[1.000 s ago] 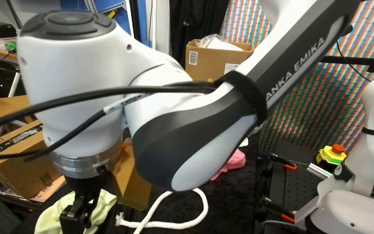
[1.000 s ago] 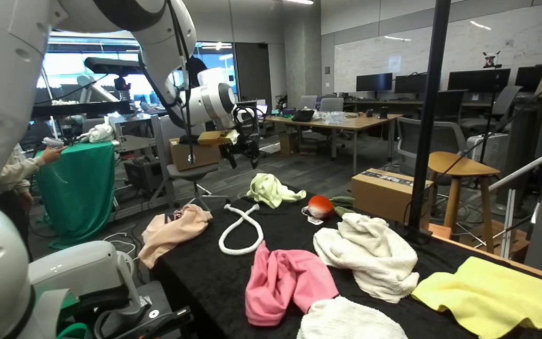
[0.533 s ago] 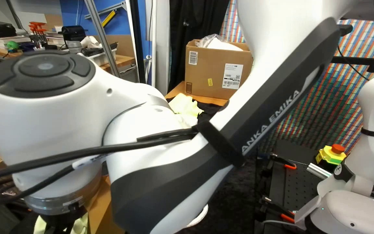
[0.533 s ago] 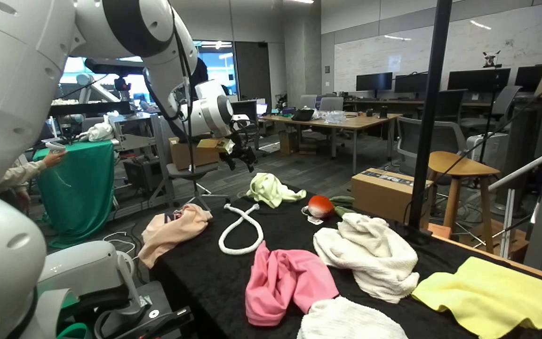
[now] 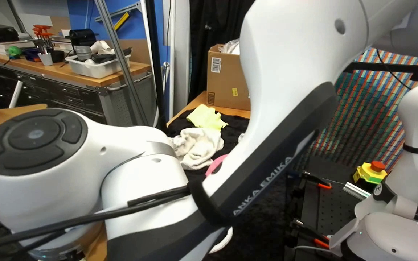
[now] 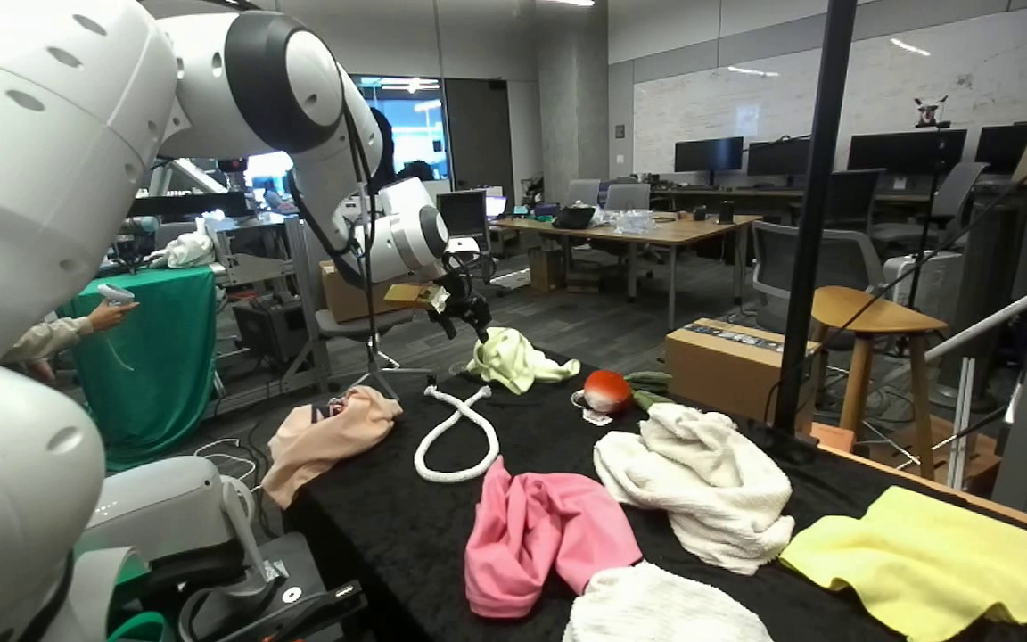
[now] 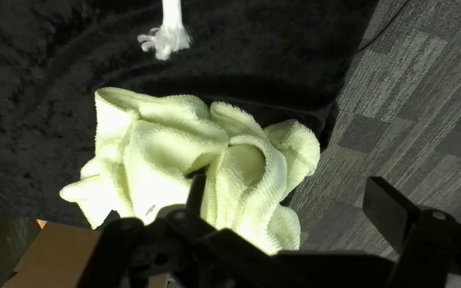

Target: Pile up all the things on the table on the white shirt

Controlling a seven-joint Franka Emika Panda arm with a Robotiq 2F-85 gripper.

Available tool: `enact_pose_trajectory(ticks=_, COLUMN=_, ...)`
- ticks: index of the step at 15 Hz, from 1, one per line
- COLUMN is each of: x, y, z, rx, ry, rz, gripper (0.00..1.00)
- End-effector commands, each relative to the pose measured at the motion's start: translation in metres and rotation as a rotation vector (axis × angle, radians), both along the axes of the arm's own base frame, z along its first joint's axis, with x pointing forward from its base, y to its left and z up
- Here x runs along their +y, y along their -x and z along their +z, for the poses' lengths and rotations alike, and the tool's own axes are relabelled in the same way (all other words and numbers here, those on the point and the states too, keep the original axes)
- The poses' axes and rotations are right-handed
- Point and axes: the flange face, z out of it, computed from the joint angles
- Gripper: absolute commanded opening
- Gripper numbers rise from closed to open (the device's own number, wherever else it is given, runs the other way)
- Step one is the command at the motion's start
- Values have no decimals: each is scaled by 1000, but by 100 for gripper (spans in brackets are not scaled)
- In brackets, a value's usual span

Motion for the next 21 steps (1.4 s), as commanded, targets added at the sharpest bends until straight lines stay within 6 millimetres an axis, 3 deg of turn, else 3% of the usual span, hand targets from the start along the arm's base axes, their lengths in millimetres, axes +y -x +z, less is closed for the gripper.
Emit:
enact_pose_trajectory(ticks=1, x=10, y=-17, z=-10, rx=-12, ry=-6, rz=-33, gripper=100)
enact_pose_trajectory(ticks=9, x=0, y=-49, z=-25, rx=-99, ry=45, rz=-69, gripper=100)
enact_pose_trajectory(ticks=18, x=-20, y=-63, z=-56, rx=-108, ry=133, rz=-101, gripper=100)
enact_pose_trajectory(ticks=19, x=-22, y=-64, z=-57, rx=-104, ry=140, rz=-106, gripper=77)
enact_pose_trajectory(ticks=21, x=-24, y=-65, z=-58, rx=-96, ry=145, rz=-112, gripper=66)
